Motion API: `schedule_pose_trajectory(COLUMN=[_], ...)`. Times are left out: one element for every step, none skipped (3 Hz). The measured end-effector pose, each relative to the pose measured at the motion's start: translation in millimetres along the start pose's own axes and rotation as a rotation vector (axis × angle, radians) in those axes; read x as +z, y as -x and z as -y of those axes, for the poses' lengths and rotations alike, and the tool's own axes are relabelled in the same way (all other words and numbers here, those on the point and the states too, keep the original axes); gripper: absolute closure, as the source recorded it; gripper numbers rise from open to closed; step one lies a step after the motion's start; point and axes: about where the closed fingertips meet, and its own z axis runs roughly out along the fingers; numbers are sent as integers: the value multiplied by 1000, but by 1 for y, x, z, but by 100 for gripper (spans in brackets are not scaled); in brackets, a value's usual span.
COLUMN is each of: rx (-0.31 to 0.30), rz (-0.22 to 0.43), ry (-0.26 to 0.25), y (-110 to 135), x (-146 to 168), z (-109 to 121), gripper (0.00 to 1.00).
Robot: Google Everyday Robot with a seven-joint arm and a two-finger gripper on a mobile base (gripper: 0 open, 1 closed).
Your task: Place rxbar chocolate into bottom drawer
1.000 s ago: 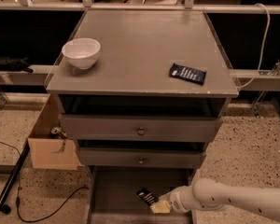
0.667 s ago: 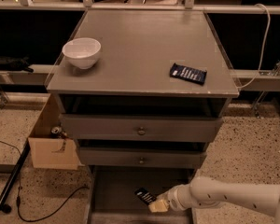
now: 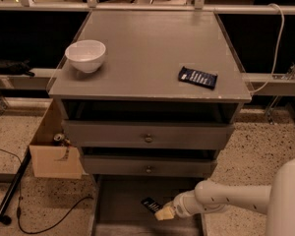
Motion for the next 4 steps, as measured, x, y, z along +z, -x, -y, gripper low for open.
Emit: schedule_pose_trajectory(rx=[28, 22, 9, -85], rz=[-19, -16, -10, -10], ry=[0, -2, -8, -71], y=[-7, -9, -13, -70], x=[11, 11, 12, 41], z=[10, 8, 4, -5], gripper=[100, 100, 100, 100])
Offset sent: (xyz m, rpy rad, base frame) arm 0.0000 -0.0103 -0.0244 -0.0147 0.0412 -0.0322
